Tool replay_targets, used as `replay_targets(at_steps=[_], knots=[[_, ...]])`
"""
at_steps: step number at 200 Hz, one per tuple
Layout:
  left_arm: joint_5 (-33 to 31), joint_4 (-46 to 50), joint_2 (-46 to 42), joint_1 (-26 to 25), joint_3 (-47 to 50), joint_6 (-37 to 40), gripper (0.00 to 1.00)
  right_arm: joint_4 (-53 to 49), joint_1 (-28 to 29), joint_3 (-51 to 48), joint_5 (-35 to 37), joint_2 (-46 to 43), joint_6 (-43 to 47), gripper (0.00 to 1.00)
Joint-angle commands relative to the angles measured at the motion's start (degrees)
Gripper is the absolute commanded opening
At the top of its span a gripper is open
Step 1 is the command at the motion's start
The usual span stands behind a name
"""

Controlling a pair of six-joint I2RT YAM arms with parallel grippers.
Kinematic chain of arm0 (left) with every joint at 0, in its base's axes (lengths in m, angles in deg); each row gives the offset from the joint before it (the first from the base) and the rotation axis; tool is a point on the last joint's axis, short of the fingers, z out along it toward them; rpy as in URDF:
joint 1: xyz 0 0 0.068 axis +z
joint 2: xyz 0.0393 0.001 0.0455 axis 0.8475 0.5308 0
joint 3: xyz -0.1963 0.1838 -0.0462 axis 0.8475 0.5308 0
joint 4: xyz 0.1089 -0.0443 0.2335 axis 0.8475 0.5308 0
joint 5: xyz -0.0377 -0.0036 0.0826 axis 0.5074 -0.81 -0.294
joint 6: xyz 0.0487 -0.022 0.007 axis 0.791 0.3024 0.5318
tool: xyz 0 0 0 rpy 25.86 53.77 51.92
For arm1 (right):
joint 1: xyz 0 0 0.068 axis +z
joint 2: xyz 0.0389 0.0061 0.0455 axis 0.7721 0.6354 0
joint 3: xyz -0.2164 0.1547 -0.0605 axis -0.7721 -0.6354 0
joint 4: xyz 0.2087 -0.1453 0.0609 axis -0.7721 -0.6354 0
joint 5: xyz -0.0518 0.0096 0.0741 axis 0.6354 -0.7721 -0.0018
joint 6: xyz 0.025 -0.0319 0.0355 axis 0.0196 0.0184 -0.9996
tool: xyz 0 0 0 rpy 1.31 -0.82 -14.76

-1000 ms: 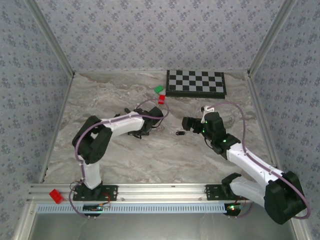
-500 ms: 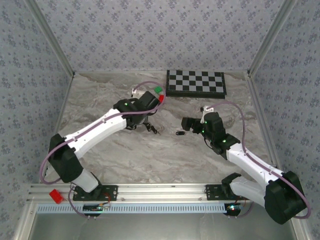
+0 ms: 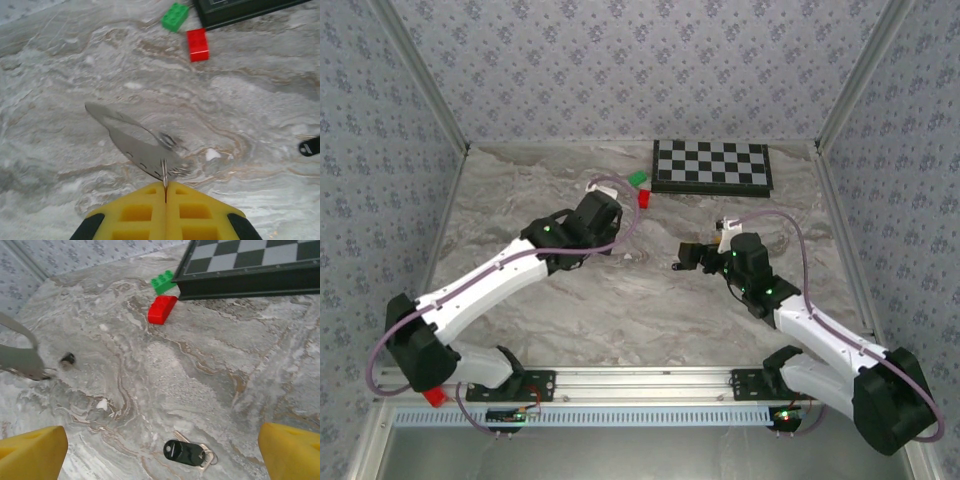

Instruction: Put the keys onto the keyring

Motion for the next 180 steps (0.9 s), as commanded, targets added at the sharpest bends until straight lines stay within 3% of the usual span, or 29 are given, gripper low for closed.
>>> replay_targets(at_steps=[1,21,39,76,90,113,151,180], knots=[[8.1,-7.2,-1.8,0.6,0.2,4.6,0.00,0.3,1.4,1.9,-2.8,-0.8,2.3,1.00],[16.3,-8.2,-2.4,2.6,0.7,5.4,0.00,-0.4,2.6,2.6,-3.7,-1.3,3.7,0.98],[25.0,-12.5,-4.3,5.4,3.2,5.7,0.00,1.9,2.7,2.0,-6.5,-3.3,4.7,0.82],[39.8,-21.4,-8.8,11.1,8.2,5.2,0.00,0.9,2.7,4.8,-8.5,-5.6,5.4,0.75],[44.4,-24.0,-9.9,12.2,9.6,5.5,0.00,0.5,2.6,6.6,-11.8,-4.1,5.6,0.59],[49.3,-26.0,-10.6,13.4,10.2,6.6,0.00,0.5,2.4,10.3,-16.8,-0.9,5.2,0.45],[55.5,-31.7,-10.5,15.5,11.1,5.8,0.00,1.2,1.6,16.1,-22.6,4.0,4.2,0.47],[60.4,-34.3,-9.9,16.3,10.9,5.1,0.00,3.5,-0.3,19.4,-28.9,6.7,0.5,0.42]])
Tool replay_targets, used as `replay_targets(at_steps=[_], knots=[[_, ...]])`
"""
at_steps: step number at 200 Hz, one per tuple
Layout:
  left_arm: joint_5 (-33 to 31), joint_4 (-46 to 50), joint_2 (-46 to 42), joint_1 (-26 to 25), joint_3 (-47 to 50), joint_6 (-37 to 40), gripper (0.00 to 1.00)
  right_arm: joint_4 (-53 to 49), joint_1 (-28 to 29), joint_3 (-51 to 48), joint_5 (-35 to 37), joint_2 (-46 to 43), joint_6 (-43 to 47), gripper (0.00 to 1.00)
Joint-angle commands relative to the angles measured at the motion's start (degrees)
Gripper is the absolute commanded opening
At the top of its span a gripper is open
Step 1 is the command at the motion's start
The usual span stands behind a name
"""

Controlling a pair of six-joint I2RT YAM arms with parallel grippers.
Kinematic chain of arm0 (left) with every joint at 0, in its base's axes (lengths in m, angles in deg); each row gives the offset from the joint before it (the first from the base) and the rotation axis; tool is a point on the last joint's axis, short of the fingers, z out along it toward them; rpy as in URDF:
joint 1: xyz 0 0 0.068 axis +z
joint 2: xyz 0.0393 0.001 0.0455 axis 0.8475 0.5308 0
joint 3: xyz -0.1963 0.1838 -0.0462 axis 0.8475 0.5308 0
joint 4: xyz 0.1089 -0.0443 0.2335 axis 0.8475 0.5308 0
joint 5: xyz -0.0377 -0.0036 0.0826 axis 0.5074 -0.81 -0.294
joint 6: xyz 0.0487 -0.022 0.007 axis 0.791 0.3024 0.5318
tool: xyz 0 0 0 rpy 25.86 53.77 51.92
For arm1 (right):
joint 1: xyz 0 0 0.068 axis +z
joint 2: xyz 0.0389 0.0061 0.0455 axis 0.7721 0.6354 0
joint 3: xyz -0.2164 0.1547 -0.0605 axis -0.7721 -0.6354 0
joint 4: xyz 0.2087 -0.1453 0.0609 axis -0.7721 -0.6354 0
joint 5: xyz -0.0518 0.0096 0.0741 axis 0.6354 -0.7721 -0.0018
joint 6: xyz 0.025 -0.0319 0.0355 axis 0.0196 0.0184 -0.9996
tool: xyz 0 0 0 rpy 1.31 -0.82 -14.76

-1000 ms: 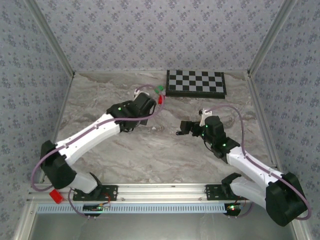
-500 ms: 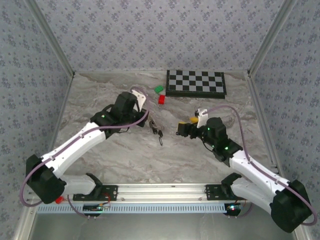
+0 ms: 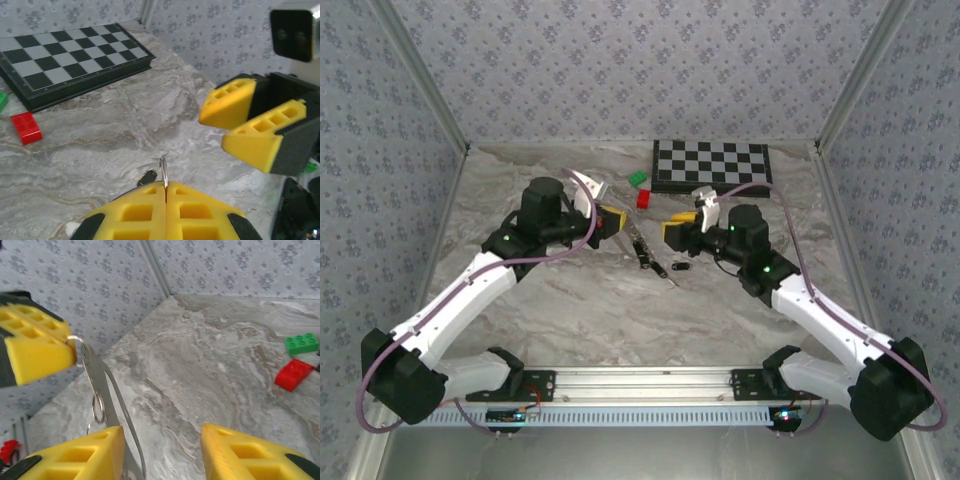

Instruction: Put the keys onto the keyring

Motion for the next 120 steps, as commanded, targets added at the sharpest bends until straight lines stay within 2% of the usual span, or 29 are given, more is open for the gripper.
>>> replay_targets(at_steps=[1,25,50,75,94,120], knots=[[7.7,-6.7,-0.4,0.7,-0.3,-0.2,0.00,3.1,-1.5,3.5,-7.6,1.3,-3.5,0.42],[12.2,-8.4,-0.5,0.7,0.0,0.0,0.00,7.9,-2.5,4.0,-13.7,2.8,-7.0,0.37],[15.1,-8.7,-0.3,0.7,-0.3,0.1,0.00,13.7,-2.9,4.8,-19.5,4.7,-10.4,0.37],[16.7,-8.6,0.1,0.9,-0.7,0.3,0.00,16.3,-2.9,6.1,-22.2,6.3,-11.5,0.33],[17.5,-8.9,0.4,0.8,-0.8,0.1,0.00,17.6,-3.0,6.6,-23.3,7.3,-12.1,0.26],[18.4,-8.4,0.7,0.9,-1.2,0.2,0.00,21.0,-3.1,6.9,-26.5,8.6,-13.7,0.24]])
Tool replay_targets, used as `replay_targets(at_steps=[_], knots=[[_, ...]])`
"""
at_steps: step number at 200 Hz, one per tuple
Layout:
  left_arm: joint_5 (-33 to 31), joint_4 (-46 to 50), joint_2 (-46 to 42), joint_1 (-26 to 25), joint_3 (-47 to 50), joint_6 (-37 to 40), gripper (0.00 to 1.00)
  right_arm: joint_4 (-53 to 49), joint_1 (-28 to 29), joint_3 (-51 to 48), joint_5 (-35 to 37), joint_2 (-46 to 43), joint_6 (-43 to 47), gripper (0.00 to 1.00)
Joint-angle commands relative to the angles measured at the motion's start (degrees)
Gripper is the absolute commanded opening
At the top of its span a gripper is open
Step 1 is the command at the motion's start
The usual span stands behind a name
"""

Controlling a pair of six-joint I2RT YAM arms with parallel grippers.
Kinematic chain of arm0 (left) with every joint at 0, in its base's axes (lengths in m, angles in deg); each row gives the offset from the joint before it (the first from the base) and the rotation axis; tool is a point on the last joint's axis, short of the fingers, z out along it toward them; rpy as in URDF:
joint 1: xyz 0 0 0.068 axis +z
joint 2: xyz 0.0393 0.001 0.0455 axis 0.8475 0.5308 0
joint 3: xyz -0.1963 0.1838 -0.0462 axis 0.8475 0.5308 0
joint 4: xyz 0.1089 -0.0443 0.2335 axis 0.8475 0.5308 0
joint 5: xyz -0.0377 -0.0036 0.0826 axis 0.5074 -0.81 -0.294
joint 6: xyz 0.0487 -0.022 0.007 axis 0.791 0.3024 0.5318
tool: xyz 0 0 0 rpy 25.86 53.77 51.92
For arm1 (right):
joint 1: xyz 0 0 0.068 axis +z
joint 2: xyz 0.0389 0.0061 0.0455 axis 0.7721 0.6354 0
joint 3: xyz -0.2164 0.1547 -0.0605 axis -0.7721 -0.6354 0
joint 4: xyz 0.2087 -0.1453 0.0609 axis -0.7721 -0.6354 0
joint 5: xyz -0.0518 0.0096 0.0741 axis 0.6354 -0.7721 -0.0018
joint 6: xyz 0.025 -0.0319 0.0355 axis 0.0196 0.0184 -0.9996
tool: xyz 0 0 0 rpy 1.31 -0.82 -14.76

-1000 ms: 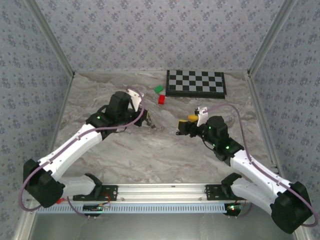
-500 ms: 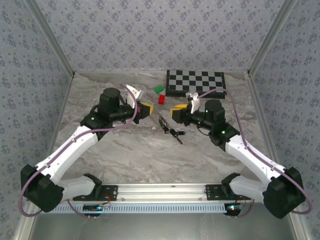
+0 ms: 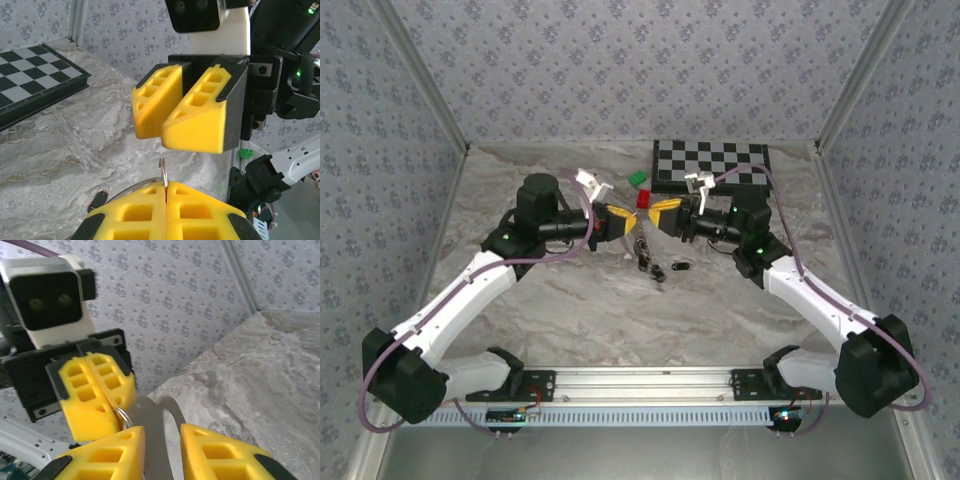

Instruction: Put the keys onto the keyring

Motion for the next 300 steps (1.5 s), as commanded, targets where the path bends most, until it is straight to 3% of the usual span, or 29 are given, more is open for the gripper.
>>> replay_targets(at_steps=[1,100,121,189,200,241,256,300], knots=[[3.4,-2.4,0.2,0.4,-1.3,0.4,0.00,5.8,-0.4,2.2,-5.3,1.2,-2.7,0.24],[4.4,-2.4,0.8,0.4,-1.6,0.3,0.00,8.0,0.1,2.8,-10.4,4.5,-3.6,0.30],[4.7,-2.4,0.7,0.3,-1.6,0.3,0.00,7.8,0.2,2.8,-10.0,4.9,-3.4,0.35],[4.7,-2.3,1.0,0.3,-1.6,0.1,0.00,7.4,0.9,2.6,-11.5,4.6,-2.0,0.10],[4.7,-2.3,1.1,0.2,-1.6,0.0,0.00,7.4,1.0,2.5,-11.4,4.3,-1.6,0.00],[4.6,-5.1,1.0,0.3,-0.6,-2.5,0.00,7.3,1.4,1.3,-8.4,2.0,-1.0,0.00],[4.2,-7.4,0.5,0.3,0.1,-5.0,0.25,8.6,1.4,0.3,-6.5,1.1,-1.8,0.00],[-0.7,-17.1,-3.7,0.2,4.7,-12.7,0.42,13.1,1.3,-2.8,-1.1,-0.8,-5.1,0.00]])
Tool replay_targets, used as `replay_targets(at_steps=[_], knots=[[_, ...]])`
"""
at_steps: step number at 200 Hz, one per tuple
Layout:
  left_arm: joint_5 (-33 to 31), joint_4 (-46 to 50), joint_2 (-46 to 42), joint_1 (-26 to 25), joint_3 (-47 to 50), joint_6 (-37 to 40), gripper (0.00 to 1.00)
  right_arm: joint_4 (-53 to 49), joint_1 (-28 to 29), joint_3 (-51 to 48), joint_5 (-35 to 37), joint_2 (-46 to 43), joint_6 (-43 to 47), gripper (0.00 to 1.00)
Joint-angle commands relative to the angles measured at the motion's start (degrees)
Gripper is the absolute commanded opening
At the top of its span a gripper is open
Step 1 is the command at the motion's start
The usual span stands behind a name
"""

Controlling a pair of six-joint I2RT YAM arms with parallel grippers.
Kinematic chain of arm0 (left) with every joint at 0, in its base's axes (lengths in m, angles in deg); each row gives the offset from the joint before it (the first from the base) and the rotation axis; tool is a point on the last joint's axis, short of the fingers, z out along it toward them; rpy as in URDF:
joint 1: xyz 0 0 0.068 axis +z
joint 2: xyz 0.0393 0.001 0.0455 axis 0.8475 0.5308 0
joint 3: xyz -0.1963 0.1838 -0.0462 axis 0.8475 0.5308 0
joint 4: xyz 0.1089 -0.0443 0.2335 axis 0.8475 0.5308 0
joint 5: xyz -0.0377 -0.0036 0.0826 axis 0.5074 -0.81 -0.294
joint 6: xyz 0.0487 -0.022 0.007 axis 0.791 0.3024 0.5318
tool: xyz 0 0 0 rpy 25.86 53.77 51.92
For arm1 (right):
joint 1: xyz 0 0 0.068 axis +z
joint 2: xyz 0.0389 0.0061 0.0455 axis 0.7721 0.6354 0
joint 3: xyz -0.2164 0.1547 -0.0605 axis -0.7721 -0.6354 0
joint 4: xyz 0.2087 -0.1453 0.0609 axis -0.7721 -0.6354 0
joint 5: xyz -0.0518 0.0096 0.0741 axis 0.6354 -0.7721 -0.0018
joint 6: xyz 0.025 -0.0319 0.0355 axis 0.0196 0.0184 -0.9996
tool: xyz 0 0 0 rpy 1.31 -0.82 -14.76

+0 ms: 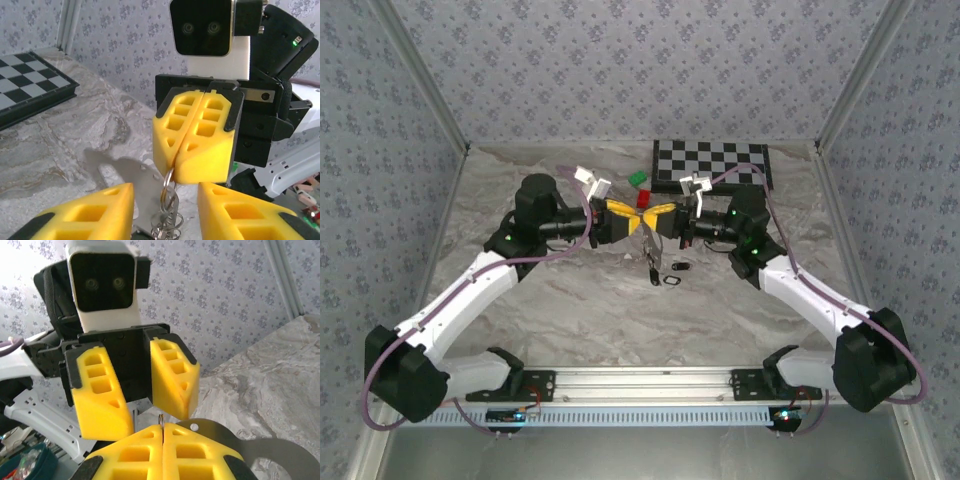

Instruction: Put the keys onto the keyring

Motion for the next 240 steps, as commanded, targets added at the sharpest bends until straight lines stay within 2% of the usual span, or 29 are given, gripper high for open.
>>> replay_targets(at_steps=[1,52,124,194,214,240], knots=[[-2.4,-8.7,-3.5,-0.1,2.1,-5.1,0.42,4.9,0.3,-1.5,4.1,-2.0,-2.2,0.00],[-8.5,-14.2,-6.7,0.0,7.3,-9.8,0.36,7.8,0.2,-4.2,8.7,-3.9,-4.7,0.00],[-7.8,-20.1,-3.7,-0.8,8.3,-14.4,0.36,13.2,0.1,-6.1,10.4,-4.6,-9.2,0.00],[-6.5,-18.6,-1.4,-3.2,5.9,-12.5,0.36,15.7,-0.1,-6.5,9.7,-3.7,-11.2,0.00],[-6.8,-20.1,-1.1,-3.5,5.8,-13.3,0.36,19.1,-0.4,-6.9,10.0,-2.9,-14.4,0.00],[-7.5,-21.9,-0.5,-4.1,5.5,-14.4,0.35,29.0,-1.4,-7.5,10.3,-0.2,-23.3,0.00]])
